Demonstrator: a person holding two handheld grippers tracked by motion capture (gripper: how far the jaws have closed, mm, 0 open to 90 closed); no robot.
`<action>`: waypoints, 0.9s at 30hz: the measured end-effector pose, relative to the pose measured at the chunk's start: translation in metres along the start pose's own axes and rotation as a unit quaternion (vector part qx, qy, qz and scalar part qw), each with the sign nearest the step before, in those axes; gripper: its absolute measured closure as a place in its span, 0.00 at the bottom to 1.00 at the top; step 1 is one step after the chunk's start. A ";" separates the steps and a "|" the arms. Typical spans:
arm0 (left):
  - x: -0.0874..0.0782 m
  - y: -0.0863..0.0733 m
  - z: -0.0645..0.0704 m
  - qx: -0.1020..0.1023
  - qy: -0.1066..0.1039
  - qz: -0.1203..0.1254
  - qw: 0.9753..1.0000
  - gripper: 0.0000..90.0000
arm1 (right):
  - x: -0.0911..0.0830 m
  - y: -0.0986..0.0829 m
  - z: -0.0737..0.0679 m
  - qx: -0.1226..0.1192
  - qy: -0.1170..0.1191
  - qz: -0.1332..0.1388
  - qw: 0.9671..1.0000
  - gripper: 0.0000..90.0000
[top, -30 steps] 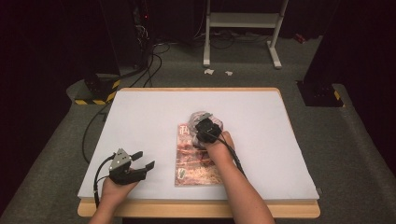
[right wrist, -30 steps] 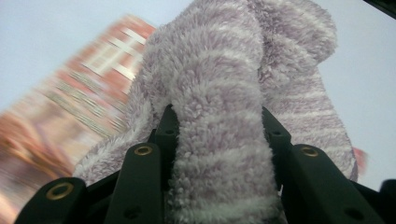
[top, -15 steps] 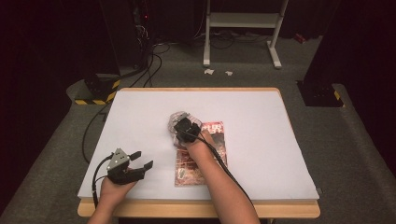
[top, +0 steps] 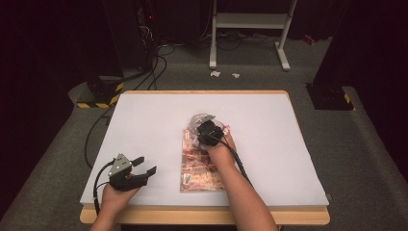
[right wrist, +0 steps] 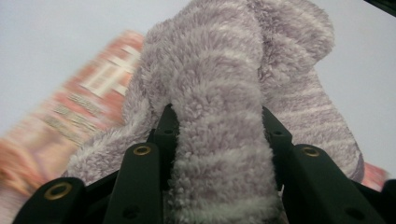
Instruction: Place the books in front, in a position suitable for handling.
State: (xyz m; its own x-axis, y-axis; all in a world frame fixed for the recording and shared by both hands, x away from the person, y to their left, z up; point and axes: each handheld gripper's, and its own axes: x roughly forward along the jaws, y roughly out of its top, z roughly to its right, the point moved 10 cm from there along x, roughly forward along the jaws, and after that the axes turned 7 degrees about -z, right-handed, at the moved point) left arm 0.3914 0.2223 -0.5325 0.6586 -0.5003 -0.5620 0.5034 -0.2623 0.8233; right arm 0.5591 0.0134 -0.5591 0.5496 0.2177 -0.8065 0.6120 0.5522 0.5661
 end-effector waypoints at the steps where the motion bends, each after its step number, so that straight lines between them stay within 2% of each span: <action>1: 0.000 0.000 0.000 0.000 0.000 0.000 1.000 0.37 | 0.000 0.000 0.000 0.000 0.000 0.000 1.000 0.68; 2: 0.001 0.000 0.000 0.000 0.000 -0.002 1.000 0.37 | -0.002 -0.007 0.013 0.009 -0.006 0.001 1.000 0.68; 4: 0.001 -0.001 0.000 0.000 0.000 -0.002 1.000 0.37 | -0.003 -0.009 0.017 0.015 -0.007 0.002 1.000 0.68; 5: 0.001 -0.001 -0.001 -0.001 0.001 -0.003 1.000 0.37 | -0.005 -0.017 0.030 0.026 -0.014 0.001 1.000 0.68; 7: 0.001 -0.001 -0.001 0.000 0.001 -0.003 1.000 0.37 | -0.006 -0.019 0.034 0.028 -0.015 0.002 0.999 0.68; 8: 0.000 -0.001 -0.002 -0.002 0.002 -0.002 1.000 0.37 | -0.009 -0.025 0.047 0.039 -0.023 0.000 0.999 0.68; 10: 0.000 -0.001 -0.002 -0.002 0.002 -0.002 1.000 0.37 | -0.010 -0.027 0.051 0.039 -0.027 0.000 0.999 0.68; 11: 0.000 -0.001 -0.002 -0.002 0.003 -0.003 1.000 0.36 | -0.012 -0.032 0.061 0.049 -0.033 -0.003 0.998 0.68; 12: 0.000 -0.001 -0.002 -0.002 0.003 -0.003 1.000 0.37 | -0.012 -0.032 0.061 0.049 -0.033 -0.003 0.998 0.68; 14: 0.001 -0.001 -0.002 -0.002 0.003 -0.003 1.000 0.37 | -0.014 -0.038 0.075 0.058 -0.042 -0.008 0.997 0.68; 16: 0.001 -0.001 -0.002 -0.001 0.004 -0.003 1.000 0.37 | -0.015 -0.040 0.080 0.060 -0.047 -0.011 0.997 0.68; 18: 0.001 -0.001 -0.002 -0.002 0.004 -0.003 1.000 0.37 | -0.016 -0.042 0.084 0.059 -0.054 -0.012 0.997 0.68; 22: 0.001 -0.001 -0.002 -0.003 0.004 -0.002 1.000 0.37 | -0.017 -0.042 0.083 0.057 -0.060 -0.013 0.996 0.68; 27: 0.000 0.000 -0.002 -0.003 0.003 0.000 1.000 0.37 | -0.018 -0.034 0.069 0.035 -0.060 -0.014 0.997 0.68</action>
State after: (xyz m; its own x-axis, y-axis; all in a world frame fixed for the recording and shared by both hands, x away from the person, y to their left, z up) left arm 0.3929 0.2240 -0.5330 0.6616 -0.4954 -0.5630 0.5070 -0.2577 0.8225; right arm 0.5676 -0.0647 -0.5527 0.5943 0.1025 -0.7977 0.6635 0.4981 0.5583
